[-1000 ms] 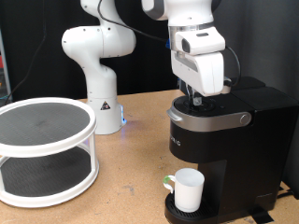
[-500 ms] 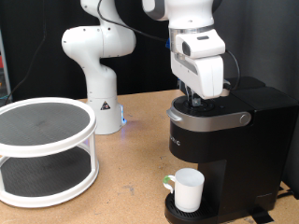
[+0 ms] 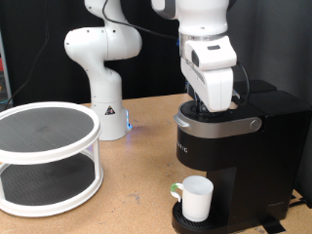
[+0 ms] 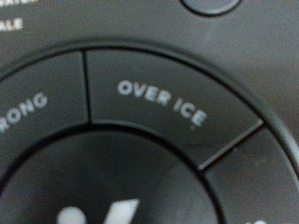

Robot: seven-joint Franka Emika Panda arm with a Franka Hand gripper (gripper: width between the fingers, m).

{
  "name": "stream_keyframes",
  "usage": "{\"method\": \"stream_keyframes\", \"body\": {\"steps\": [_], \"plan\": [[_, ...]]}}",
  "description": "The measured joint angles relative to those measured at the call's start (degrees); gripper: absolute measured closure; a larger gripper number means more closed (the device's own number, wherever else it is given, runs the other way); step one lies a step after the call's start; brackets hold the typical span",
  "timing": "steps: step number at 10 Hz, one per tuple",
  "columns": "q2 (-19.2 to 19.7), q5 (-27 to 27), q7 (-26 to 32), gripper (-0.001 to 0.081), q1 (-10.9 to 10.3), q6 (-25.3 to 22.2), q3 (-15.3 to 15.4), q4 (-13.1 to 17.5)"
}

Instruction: Make a cup of coffee with the keurig machine

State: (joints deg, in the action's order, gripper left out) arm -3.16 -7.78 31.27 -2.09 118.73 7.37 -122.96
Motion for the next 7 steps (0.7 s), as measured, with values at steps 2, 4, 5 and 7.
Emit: {"method": "stream_keyframes", "body": {"steps": [2, 4, 5, 7], "plan": [[2.22, -0.04, -1.42, 0.0805, 0.12, -5.53, -0.24, 3.46], [3.74, 0.05, -1.98, 0.0805, 0.12, -8.48, -0.38, 5.68], [4.05, 0.08, -2.01, 0.0805, 0.12, -8.96, -0.39, 6.11], [4.21, 0.09, -2.01, 0.0805, 0.12, -9.2, -0.41, 6.34]]}}
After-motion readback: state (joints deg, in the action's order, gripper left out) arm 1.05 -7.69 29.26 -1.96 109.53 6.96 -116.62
